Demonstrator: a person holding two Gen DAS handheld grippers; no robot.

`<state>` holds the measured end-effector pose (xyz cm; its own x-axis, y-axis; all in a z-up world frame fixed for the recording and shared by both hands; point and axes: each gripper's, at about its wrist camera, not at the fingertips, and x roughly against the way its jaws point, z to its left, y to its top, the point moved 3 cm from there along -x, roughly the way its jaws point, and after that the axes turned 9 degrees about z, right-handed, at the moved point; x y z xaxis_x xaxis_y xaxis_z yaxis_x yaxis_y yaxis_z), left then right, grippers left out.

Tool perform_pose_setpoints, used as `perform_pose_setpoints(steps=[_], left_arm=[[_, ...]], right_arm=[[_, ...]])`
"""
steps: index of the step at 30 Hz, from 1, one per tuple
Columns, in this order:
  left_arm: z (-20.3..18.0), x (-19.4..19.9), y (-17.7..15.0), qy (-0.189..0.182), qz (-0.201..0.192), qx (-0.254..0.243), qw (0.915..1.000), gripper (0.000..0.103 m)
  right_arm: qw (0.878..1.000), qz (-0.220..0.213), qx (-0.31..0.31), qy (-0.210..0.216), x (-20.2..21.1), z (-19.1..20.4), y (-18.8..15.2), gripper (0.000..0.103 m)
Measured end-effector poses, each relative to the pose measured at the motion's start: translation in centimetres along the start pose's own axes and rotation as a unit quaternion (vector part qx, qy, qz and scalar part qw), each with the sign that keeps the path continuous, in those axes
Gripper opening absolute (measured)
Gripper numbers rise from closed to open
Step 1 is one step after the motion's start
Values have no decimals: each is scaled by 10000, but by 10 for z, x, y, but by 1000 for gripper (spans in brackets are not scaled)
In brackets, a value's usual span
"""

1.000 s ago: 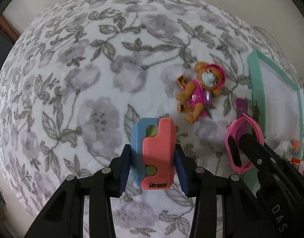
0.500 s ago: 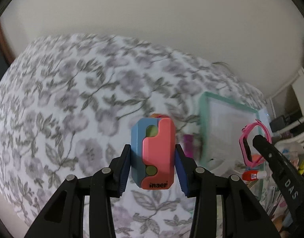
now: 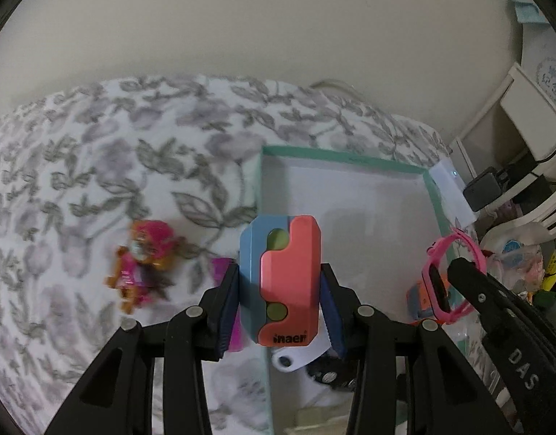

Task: Organize rigid objects
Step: 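Carry the toy block and pink watch into the tray and open both grippers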

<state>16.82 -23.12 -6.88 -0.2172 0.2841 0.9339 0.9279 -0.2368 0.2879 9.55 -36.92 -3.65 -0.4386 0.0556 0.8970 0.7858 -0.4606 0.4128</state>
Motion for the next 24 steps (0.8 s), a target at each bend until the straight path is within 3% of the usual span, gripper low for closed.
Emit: perform_pose_setpoints(steps=[14,22,24], left_arm=[[-17,-34,-8,-27,40,-222,9997,44],[-16,-31,-9,32,69,-244,9997,44],[-17,-28,-8,46,45,-277,9996,49]], right_arm=[[9988,365,-279,-145,-33,-34,-8,16],[9987,363,-326,-162,-31,-33,-8,16],[9987,371,-320,-161,-31,-33,-7,17]])
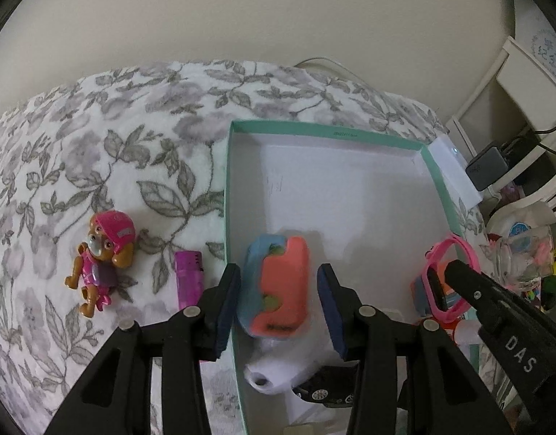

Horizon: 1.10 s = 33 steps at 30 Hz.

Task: Organize rigid objects
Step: 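Carry the toy block and pink watch into the tray and open both grippers, then move both grippers back out of the tray toward the figure and lighter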

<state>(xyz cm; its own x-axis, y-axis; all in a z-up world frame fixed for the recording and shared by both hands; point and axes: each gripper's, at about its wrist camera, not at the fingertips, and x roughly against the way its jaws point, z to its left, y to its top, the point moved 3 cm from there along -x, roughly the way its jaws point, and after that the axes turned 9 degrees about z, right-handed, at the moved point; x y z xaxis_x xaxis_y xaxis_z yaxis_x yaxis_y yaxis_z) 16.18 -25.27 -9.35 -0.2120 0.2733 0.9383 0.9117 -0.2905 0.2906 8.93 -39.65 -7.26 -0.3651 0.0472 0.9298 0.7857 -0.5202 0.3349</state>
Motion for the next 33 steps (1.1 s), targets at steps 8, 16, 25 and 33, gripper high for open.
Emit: perform_pose_setpoints(steps=[8,16,25,33], left_arm=[[5,24,6,29,-49,60,10000,55],[30,54,17,138,-116,408,9990,82],[75,73,24,502,-257,762,9955,95],[125,79,23,685,-238,1289,9890,103]], right_arm=[[9999,-51,72,-135,8,3,3,26],[9990,-375,179,-145,31,13,7,59],[9975,-472,457,-254,35,35,7,85],[9960,-498,699,-264,34,58,4,95]])
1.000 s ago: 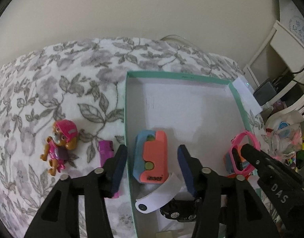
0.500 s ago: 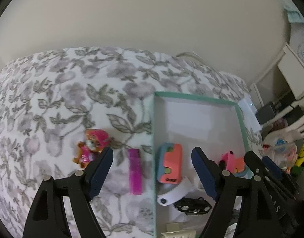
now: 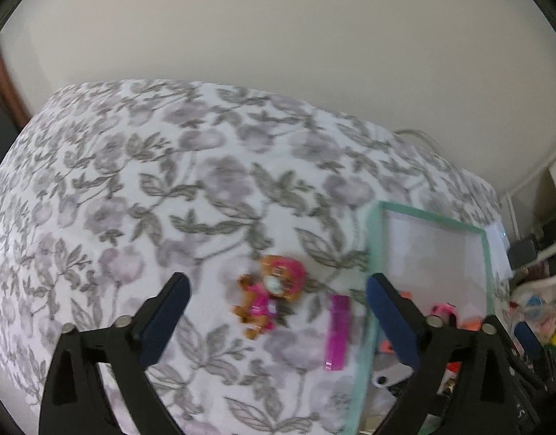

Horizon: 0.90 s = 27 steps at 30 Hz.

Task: Organize rigid objects
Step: 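Move both grippers back out of the tray toward the figure and lighter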

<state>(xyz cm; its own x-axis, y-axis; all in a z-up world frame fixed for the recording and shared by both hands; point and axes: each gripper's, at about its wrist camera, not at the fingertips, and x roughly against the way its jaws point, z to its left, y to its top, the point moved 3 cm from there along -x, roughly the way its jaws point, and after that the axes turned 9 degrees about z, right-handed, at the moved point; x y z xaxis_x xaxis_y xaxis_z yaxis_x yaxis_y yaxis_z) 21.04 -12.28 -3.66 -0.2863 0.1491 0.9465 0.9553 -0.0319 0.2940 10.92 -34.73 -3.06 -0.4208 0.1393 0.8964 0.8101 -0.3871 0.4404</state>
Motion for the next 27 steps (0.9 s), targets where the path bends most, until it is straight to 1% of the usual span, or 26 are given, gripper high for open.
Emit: perform_pose_setpoints(steps=[1,3,6,9,12,15,19,22,27], left_arm=[[8,0,2,11,-14,78,10000,103],[24,0,5,58,-5,261,9996,103],[50,1,9,155,3,511,9986,103],[78,3,12,320,-18,762,9966,103],[108,7,13,436,-55,1045,9935,103],[140,13,15,485,-91,1433,9885,103],[167,18,16,486,-154,1776,9828,103],[177,16,17,480,-162,1835,9817,103],[182,5,15,595,2,1771,9824,103]], right_arm=[[10000,0,26,18,0,4,0,96],[10000,6,70,13,-2,9,-1,101],[9998,12,177,22,-4,21,-2,101],[9995,24,285,147,-5,34,-2,101],[9989,-3,391,254,-3,49,-2,101],[9977,-48,586,341,-2,68,-2,101],[9961,-2,738,492,-6,92,-5,101],[9946,118,831,607,-14,108,-10,101],[9924,208,1065,574,-24,130,-17,101]])
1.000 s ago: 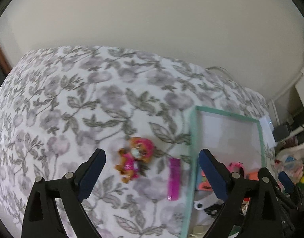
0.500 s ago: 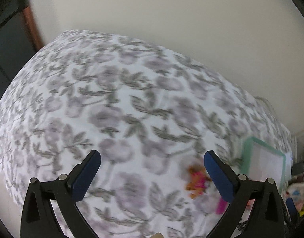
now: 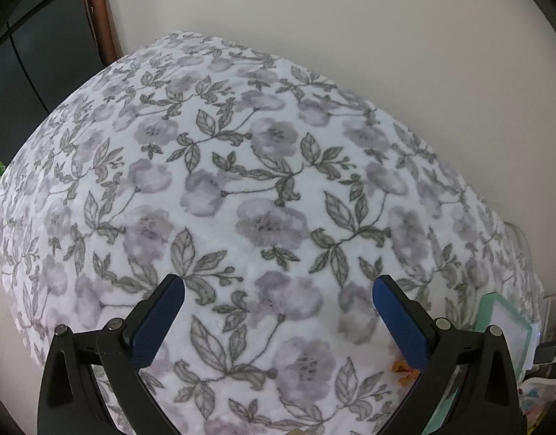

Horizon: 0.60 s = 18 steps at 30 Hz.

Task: Organize rigid objects
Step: 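Move both grippers back out of the tray toward the figure and lighter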

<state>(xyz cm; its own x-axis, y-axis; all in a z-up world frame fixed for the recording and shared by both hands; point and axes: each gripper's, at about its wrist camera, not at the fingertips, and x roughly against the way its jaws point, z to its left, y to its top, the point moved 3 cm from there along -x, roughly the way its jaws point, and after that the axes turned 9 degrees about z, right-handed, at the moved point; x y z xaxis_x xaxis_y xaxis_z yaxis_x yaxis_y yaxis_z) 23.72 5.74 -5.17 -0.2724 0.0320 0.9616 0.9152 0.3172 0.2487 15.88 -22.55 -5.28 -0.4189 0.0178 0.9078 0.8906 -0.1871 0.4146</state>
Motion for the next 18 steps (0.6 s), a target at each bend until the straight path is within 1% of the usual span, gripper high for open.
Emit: perform_pose_setpoints(steps=[4,8,13,18], left_arm=[[-4,-4,-1,25,48,-84,10000,103],[-17,-7,-5,-17,121,-344,9993,103],[-33,-11,-11,-37,235,-632,9977,103],[-51,-13,-19,-159,307,-909,9953,103]], right_arm=[[10000,70,47,27,-7,7,-1,100],[9999,153,7,23,-14,6,-2,100],[9999,132,-72,73,-15,2,-2,96],[9997,127,-166,145,-17,-5,-2,86]])
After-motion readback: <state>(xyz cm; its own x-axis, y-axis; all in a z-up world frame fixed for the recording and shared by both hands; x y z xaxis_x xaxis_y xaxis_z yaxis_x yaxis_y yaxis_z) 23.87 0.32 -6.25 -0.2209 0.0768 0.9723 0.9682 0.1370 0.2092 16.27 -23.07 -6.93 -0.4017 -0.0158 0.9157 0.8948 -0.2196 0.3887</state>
